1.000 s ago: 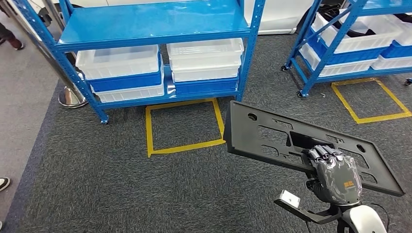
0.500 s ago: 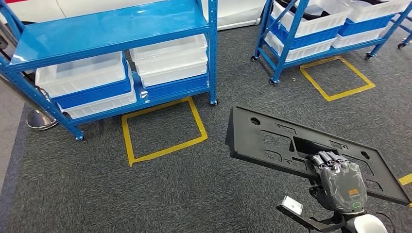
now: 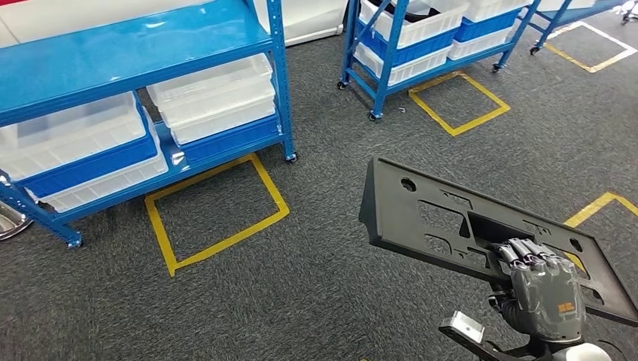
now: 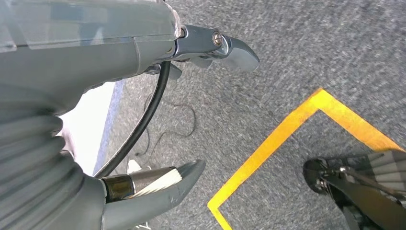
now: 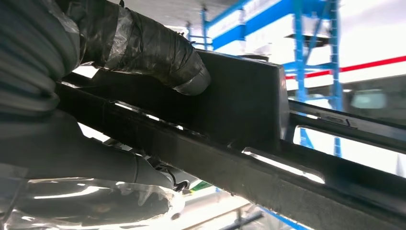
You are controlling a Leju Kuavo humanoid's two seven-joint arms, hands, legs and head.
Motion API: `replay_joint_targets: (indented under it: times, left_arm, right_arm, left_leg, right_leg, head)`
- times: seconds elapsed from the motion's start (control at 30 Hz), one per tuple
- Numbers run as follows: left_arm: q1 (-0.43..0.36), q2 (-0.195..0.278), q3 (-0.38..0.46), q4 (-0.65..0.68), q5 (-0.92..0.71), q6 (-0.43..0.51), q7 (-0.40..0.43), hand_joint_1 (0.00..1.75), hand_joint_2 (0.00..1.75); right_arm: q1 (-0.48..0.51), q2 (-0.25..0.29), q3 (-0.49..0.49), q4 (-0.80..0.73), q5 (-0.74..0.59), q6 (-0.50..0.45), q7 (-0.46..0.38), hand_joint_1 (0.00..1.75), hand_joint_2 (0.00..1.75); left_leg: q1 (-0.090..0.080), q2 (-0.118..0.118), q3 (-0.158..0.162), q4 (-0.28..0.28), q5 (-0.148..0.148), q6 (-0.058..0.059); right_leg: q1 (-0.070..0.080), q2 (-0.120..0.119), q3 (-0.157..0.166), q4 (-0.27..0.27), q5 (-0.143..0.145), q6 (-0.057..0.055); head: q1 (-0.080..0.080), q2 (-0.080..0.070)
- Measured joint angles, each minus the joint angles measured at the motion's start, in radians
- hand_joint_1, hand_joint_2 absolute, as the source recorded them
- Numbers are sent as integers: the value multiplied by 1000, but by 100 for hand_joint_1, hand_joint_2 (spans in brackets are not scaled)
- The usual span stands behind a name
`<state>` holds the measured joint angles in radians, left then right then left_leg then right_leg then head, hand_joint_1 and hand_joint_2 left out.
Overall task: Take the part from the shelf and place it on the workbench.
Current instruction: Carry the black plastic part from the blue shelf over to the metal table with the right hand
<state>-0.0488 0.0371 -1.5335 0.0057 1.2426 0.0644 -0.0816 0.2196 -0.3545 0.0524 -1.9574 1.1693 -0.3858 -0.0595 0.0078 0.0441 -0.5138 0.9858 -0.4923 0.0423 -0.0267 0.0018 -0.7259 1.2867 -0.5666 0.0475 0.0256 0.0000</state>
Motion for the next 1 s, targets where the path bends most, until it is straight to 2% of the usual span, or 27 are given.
replay_joint_targets:
  times: [0.03, 0.07, 0.1, 0.13, 0.17, 0.23, 0.27, 0.33, 0.4, 0.43, 0.47, 0.5, 0.53, 0.57, 0.6, 0.63, 0.67, 0.7, 0.73, 0.77, 0.8, 0.83, 0.9, 0.93, 0.97, 1.0]
  left_arm:
    - [-1, 0, 0, 0, 0, 0, 1, 0, 175]
    - [-2, 0, 0, 0, 1, 1, 3, 0, 175]
    - [-3, 0, 0, 0, 2, 2, 5, 0, 175]
    - [-3, 0, 0, 0, 3, 2, 8, 0, 175]
    - [-4, 1, 0, 0, 4, 3, 11, 0, 175]
    - [-6, 1, 0, 0, 4, 3, 16, 0, 175]
    - [-7, 1, 0, 0, 4, 3, 18, 0, 175]
    - [-6, 1, 0, 0, 4, 2, 20, 0, 175]
    - [-2, 2, 0, 0, 4, 0, 20, 0, 175]
    - [1, 3, 0, 0, 4, -1, 19, 0, 175]
    - [3, 5, 0, 0, 4, -2, 18, 0, 175]
    - [6, 6, 0, 0, 4, -3, 16, 0, 175]
    - [8, 8, 0, 0, 3, -4, 13, 0, 175]
    - [9, 10, 0, 0, 3, -6, 10, 0, 175]
    - [11, 12, 0, 0, 3, -7, 7, 0, 175]
    - [12, 15, 0, 0, 3, -8, 4, 0, 175]
    - [13, 17, 0, 0, 2, -8, 2, 0, 175]
    - [13, 18, 0, 0, 2, -9, 0, 0, 175]
    - [13, 19, 0, 0, 1, -9, 0, 0, 175]
    - [13, 19, 0, 0, 1, -9, -1, 0, 175]
    - [13, 20, 0, 0, 1, -9, -1, 0, 175]
    - [14, 20, 0, 0, 1, -9, -1, 0, 175]
    - [17, 20, 0, 0, 0, -9, -1, 0, 175]
    - [18, 20, 0, 0, 0, -9, -1, 0, 175]
    - [19, 20, 0, 0, -1, -9, 0, 0, 175]
    - [19, 20, 0, 0, -3, -9, 1, 0, 175]
  right_arm:
    - [0, 1, -1, 0, -1, 3, 0, 175, 175]
    - [0, 1, -2, 0, -4, 7, 0, 175, 175]
    - [1, 1, -3, 0, -6, 12, -1, 175, 175]
    - [2, 1, -4, -1, -8, 16, -2, 175, 175]
    - [4, 2, -5, -1, -10, 19, -2, 175, 175]
    - [11, 4, -8, -2, -11, 20, -3, 175, 175]
    - [14, 4, -10, -2, -10, 20, -3, 175, 175]
    - [19, 5, -13, -6, -1, 20, -3, 175, 175]
    - [22, 6, -16, -9, 17, 20, -1, 175, 175]
    - [26, 6, -19, -9, 29, 19, 2, 175, 175]
    - [30, 6, -22, -9, 43, 18, 8, 175, 175]
    - [36, 6, -27, -10, 65, 16, 16, 175, 175]
    - [41, 5, -32, -11, 92, 15, 27, 175, 175]
    - [47, 3, -40, -13, 127, 14, 40, 175, 175]
    - [52, 0, -48, -16, 165, 13, 55, 175, 175]
    - [56, -7, -57, -17, 201, 14, 68, 175, 175]
    - [60, -15, -66, -18, 233, 14, 81, 175, 175]
    - [66, -24, -72, -18, 257, 15, 90, 175, 175]
    - [72, -34, -78, -18, 272, 16, 97, 175, 175]
    - [78, -42, -82, -18, 280, 17, 100, 175, 175]
    - [83, -49, -85, -18, 284, 17, 102, 175, 175]
    - [85, -55, -86, -18, 287, 17, 103, 175, 175]
    - [86, -63, -89, -18, 290, 19, 105, 175, 175]
    - [87, -65, -89, -17, 291, 20, 108, 175, 175]
    - [89, -66, -89, -17, 295, 20, 113, 175, 175]
    - [91, -68, -89, -17, 299, 21, 118, 175, 175]
  left_leg:
    - [0, 12, -1, 3, -2, -3]
    - [0, 23, -1, 7, -5, -7]
    - [-2, 33, -1, 12, -10, -13]
    - [-4, 41, 0, 15, -13, -19]
    - [-6, 48, 1, 18, -16, -25]
    - [-7, 61, 4, 18, -19, -35]
    - [-5, 56, 4, 22, -25, -41]
    - [1, 16, -18, 73, -66, -50]
    - [4, -24, -72, 192, -132, -54]
    - [4, -31, -100, 252, -154, -54]
    - [4, -34, -118, 289, -161, -54]
    - [4, -36, -119, 289, -146, -53]
    - [4, -40, -103, 253, -115, -50]
    - [4, -53, -74, 189, -75, -45]
    - [4, -79, -45, 125, -46, -40]
    - [5, -102, -24, 74, -29, -36]
    - [3, -119, -12, 44, -24, -33]
    - [2, -124, -8, 35, -27, -31]
    - [0, -114, -6, 29, -25, -28]
    - [1, -101, -4, 24, -20, -23]
    - [3, -88, -1, 16, -14, -16]
    - [4, -73, 1, 8, -8, -10]
    - [3, -46, 1, 2, -4, -2]
    - [2, -32, -1, 3, -3, -1]
    - [1, -18, -2, 3, -4, 0]
    - [0, -5, -2, 4, -5, -1]
  right_leg:
    - [-1, -8, 33, -53, 28, 1]
    - [-2, -26, 76, -127, 53, 0]
    - [0, -44, 113, -190, 73, -3]
    - [3, -55, 136, -233, 83, -8]
    - [6, -60, 145, -251, 84, -13]
    - [9, -41, 141, -251, 88, -25]
    - [7, -32, 139, -253, 91, -31]
    - [3, -14, 136, -258, 97, -44]
    - [5, 4, 132, -258, 100, -52]
    - [6, 14, 130, -258, 100, -53]
    - [7, 26, 130, -257, 100, -54]
    - [8, 38, 129, -256, 101, -54]
    - [9, 50, 130, -254, 101, -54]
    - [9, 62, 130, -252, 100, -53]
    - [10, 74, 129, -249, 101, -51]
    - [10, 85, 126, -247, 102, -47]
    - [8, 96, 121, -246, 104, -41]
    - [5, 107, 117, -247, 108, -34]
    - [3, 119, 113, -249, 112, -25]
    - [1, 118, 111, -250, 115, -19]
    - [3, 101, 107, -243, 111, -14]
    - [5, 73, 94, -218, 92, -11]
    - [6, 17, 49, -117, 31, -7]
    - [4, 8, 20, -52, 0, -5]
    - [2, 6, 3, -9, -13, -2]
    - [0, 3, 0, 6, -11, 0]
  head:
    - [0, 0]
    - [0, 0]
    - [0, 0]
    - [-1, 0]
    - [-1, 0]
    - [-1, 0]
    - [-1, 0]
    - [-1, 0]
    - [-2, 0]
    - [-2, 0]
    - [-2, 0]
    - [-2, 0]
    - [-2, 0]
    - [-2, 0]
    - [-1, 0]
    - [-1, 0]
    - [-1, 0]
    - [-1, 0]
    - [-1, 0]
    - [-1, 0]
    - [0, 0]
    - [1, 0]
    - [2, 0]
    - [2, 0]
    - [2, 0]
    - [2, 0]
